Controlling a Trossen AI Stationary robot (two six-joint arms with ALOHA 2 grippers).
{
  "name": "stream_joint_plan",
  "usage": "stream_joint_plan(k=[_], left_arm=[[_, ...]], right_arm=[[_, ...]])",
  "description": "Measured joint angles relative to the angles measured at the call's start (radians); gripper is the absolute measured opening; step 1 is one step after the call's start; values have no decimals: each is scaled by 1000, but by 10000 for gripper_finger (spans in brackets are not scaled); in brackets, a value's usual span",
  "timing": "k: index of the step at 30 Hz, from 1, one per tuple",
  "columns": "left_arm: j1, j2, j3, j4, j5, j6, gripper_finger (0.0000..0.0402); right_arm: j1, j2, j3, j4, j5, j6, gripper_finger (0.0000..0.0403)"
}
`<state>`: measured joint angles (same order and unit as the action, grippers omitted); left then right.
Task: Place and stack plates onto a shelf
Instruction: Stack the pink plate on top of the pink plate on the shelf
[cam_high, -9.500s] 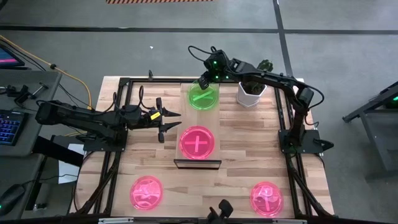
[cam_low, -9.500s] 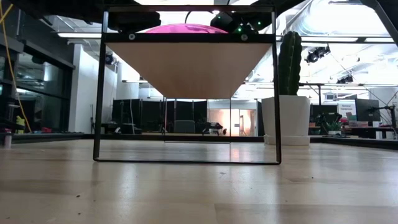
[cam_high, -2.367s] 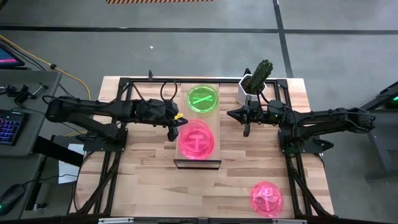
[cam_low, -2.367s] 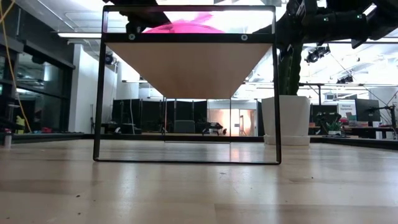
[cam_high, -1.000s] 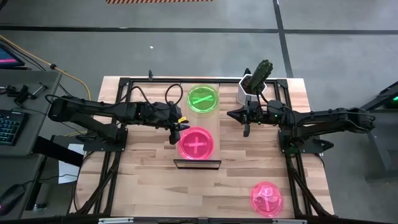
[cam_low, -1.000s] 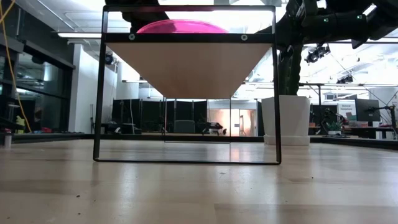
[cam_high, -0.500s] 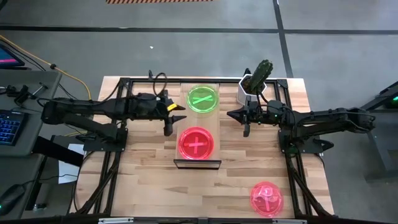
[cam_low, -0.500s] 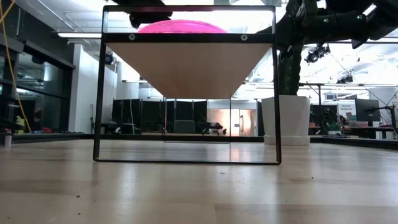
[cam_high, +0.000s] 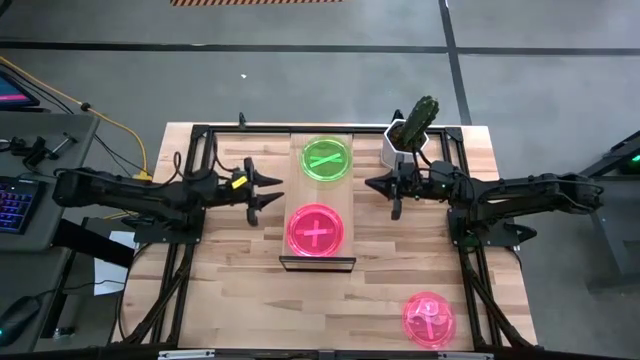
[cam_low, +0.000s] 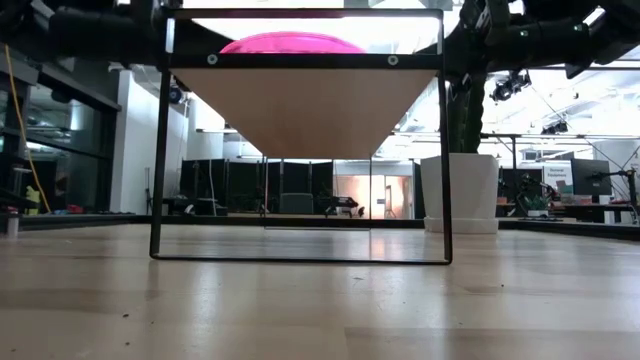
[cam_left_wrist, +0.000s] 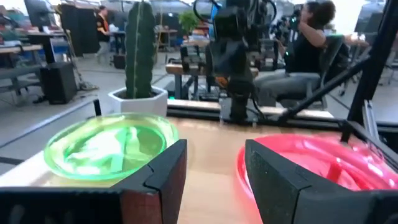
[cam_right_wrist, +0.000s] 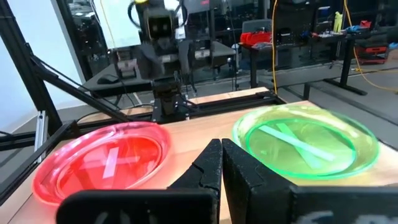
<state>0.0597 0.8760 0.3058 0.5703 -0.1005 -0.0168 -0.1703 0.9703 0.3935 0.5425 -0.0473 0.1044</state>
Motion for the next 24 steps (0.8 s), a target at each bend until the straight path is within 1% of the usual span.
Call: stream_joint_plan(k=[7, 24], left_arm=[[-1, 0, 0, -18, 3, -5, 152], [-1, 0, 0, -19, -17, 28, 152]], right_arm=[[0, 0, 0, 8, 64, -16, 0], [0, 0, 0, -8, 64, 11, 0]])
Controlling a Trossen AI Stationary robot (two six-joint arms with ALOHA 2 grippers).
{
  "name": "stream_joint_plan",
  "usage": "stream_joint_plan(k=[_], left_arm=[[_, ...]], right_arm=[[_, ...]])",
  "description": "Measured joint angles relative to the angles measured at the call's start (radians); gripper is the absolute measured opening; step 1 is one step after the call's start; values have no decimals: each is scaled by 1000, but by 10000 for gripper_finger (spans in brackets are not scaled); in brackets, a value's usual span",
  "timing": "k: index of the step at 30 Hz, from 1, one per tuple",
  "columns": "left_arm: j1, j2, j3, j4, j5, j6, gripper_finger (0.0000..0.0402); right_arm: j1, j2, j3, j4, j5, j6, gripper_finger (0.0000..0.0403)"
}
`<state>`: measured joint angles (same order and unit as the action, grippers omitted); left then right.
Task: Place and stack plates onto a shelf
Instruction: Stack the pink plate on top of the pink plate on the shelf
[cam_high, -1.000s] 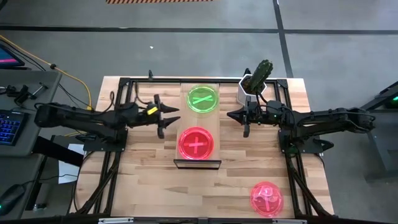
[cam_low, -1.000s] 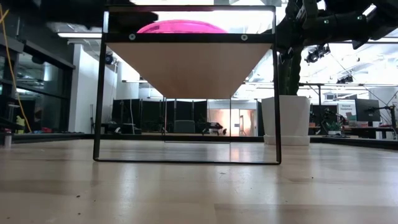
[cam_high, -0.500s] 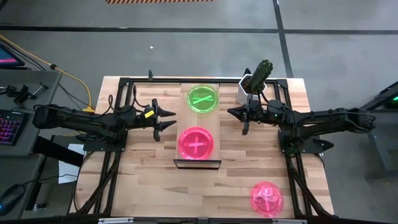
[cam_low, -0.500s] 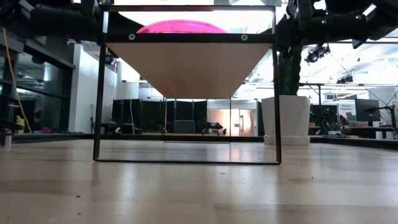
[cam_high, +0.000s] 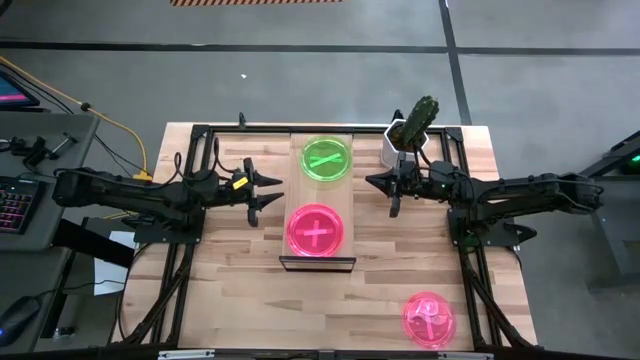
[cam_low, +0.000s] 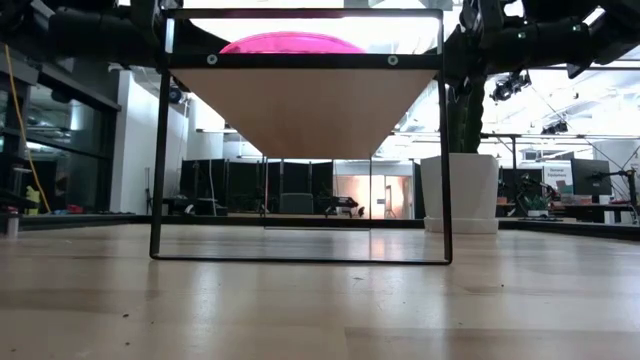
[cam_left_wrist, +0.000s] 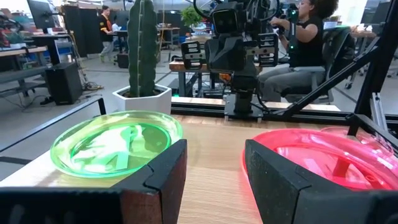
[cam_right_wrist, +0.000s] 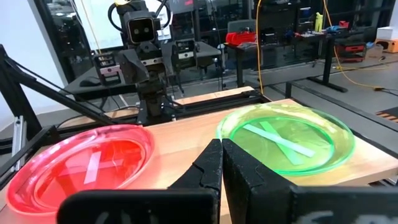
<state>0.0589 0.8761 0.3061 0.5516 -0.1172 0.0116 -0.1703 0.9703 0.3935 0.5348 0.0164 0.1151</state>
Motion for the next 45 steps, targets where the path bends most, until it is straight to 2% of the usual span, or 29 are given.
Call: stream_joint_plan(k=[4, 7, 9, 13, 16, 18, 22, 24, 29, 34, 38, 41, 45], left_arm=[[0, 0, 0, 0, 0, 0, 152], [0, 0, 0, 0, 0, 0, 152], [0, 0, 0, 0, -1, 0, 152], [0, 0, 0, -1, -1, 0, 152], [0, 0, 0, -5, -1, 0, 152], [0, 0, 0, -8, -1, 0, 152], [0, 0, 0, -10, -1, -16, 152], [0, 0, 0, -10, -1, -24, 152], [0, 0, 0, -10, -1, -26, 152], [0, 0, 0, -10, -1, -26, 152], [0, 0, 0, -10, -1, -26, 152], [0, 0, 0, -10, -1, -26, 152], [0, 0, 1, -10, -1, -26, 152]], right_arm=[[0, 0, 3, 14, -1, 30, 2], [0, -4, 73, -79, -45, 65, 19], [8, -5, 157, -236, -78, 72, 43], [72, 14, 323, -636, -77, 96, 102], [134, 33, 404, -899, -75, 186, 136], [188, 42, 413, -1026, -73, 273, 150], [317, 45, 339, -1127, -77, 519, 163], [391, 45, 281, -1144, -95, 663, 163], [580, 45, 155, -1116, -223, 1041, 161], [758, 45, 75, -925, -227, 1306, 161], [869, 45, 37, -747, -180, 1424, 161], [923, 45, 35, -747, -122, 1459, 160], [960, 58, 35, -742, -120, 1507, 141]])
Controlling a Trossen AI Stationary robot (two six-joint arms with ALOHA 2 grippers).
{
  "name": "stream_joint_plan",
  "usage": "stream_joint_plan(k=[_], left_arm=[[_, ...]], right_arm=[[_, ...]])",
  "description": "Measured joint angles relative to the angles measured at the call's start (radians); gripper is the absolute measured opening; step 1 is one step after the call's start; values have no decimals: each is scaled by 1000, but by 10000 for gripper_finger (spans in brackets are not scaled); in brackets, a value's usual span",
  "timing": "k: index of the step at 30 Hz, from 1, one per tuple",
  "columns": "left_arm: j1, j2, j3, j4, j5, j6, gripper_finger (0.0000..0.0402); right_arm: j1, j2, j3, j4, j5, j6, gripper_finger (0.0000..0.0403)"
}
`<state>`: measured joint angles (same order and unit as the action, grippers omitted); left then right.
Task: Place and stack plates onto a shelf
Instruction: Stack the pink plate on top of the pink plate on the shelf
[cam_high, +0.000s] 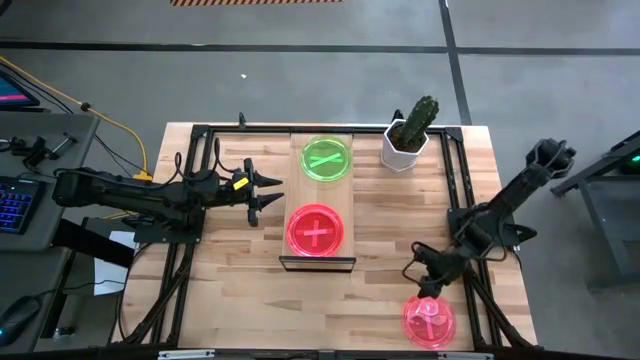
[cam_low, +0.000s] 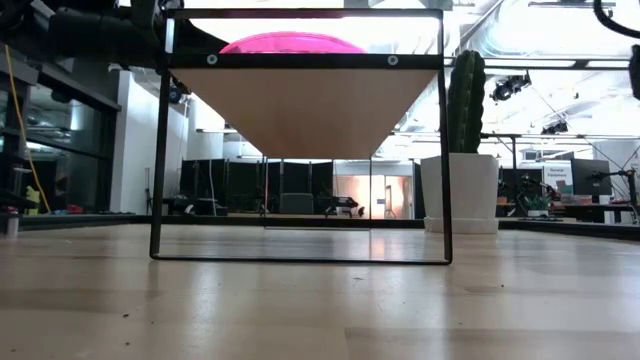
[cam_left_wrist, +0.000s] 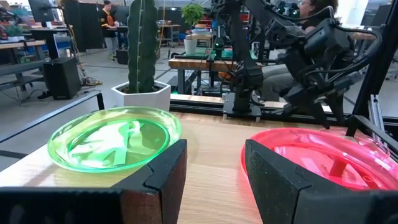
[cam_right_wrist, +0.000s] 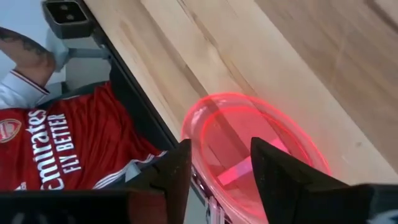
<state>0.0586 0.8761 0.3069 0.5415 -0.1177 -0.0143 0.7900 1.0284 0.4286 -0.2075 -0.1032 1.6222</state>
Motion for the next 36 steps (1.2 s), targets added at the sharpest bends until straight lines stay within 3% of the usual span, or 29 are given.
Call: stream_joint_plan(k=[5, 8, 10, 19, 26, 36], left_arm=[[0, 0, 0, 0, 0, 0, 152], [0, 0, 0, 0, 0, 0, 152], [0, 0, 0, 0, 0, 0, 152], [0, 0, 0, 0, 0, 1, 152], [0, 0, 0, 0, 0, 9, 152], [0, 0, 0, 0, 0, 11, 152]], right_arm=[[27, 67, 0, 39, -46, 39, 80], [32, 140, 0, 109, -120, 37, 24], [31, 195, 0, 165, -169, 30, 8], [24, 412, 0, 263, -323, 63, 4], [-6, 474, 5, 275, -352, 52, 2], [-181, 473, 7, 250, -177, -213, 1]])
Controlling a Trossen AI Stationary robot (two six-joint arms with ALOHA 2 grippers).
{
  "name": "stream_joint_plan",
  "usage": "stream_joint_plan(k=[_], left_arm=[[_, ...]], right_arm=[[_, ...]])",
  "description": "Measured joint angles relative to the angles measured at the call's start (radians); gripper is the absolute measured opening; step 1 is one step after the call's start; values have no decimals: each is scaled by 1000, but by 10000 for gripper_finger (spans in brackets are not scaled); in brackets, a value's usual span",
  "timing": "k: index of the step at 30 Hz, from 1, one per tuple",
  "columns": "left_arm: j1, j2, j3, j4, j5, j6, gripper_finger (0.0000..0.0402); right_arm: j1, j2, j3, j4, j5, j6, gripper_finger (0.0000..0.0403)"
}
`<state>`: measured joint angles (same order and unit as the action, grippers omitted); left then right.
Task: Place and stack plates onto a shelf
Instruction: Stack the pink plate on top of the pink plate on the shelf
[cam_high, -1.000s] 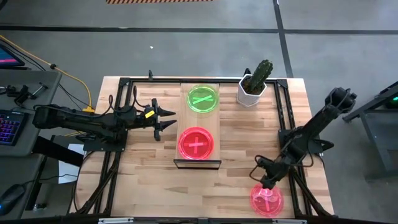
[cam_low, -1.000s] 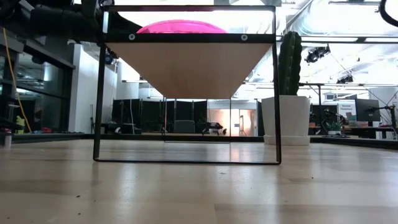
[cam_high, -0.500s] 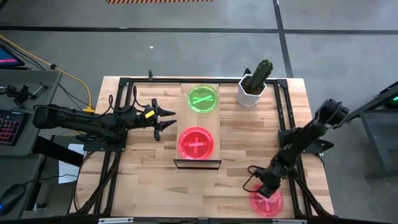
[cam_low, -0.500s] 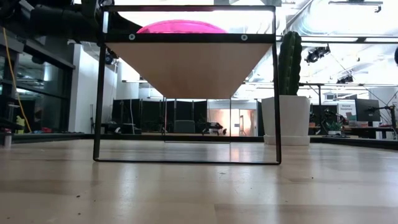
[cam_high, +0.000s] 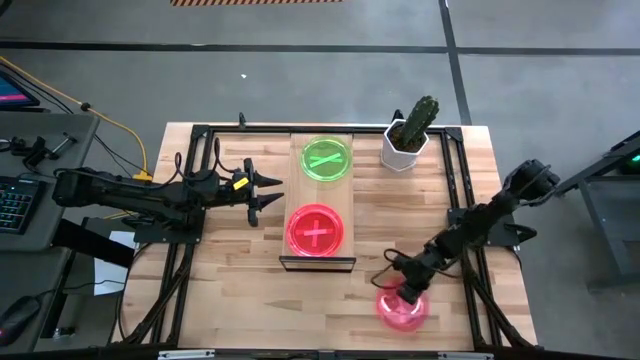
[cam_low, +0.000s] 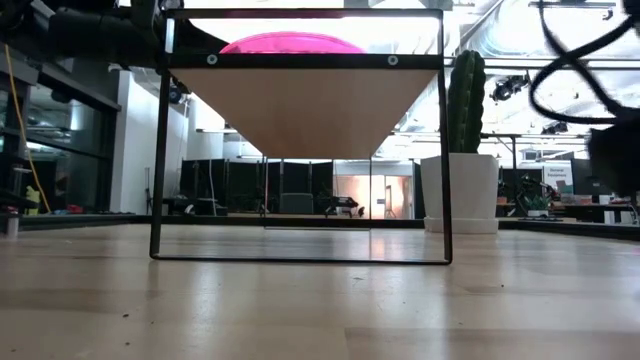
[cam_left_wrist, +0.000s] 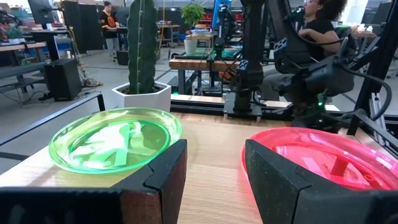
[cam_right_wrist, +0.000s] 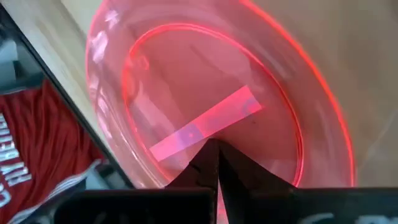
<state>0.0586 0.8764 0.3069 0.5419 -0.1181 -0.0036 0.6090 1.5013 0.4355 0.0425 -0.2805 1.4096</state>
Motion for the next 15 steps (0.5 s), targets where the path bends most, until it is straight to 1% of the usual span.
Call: stream_joint_plan(k=[3, 6, 12, 15], left_arm=[[0, 0, 0, 0, 0, 0, 152], [0, 0, 0, 0, 0, -2, 152], [0, 0, 0, 0, 0, -2, 152], [0, 0, 0, -1, 0, -1, 152]], right_arm=[[-56, 0, 0, -4, 33, -71, 0], [-101, -1, 1, -17, 37, -132, 0], [-159, -23, 2, -81, 40, -183, 0], [-171, -68, 1, -159, 78, -197, 0]])
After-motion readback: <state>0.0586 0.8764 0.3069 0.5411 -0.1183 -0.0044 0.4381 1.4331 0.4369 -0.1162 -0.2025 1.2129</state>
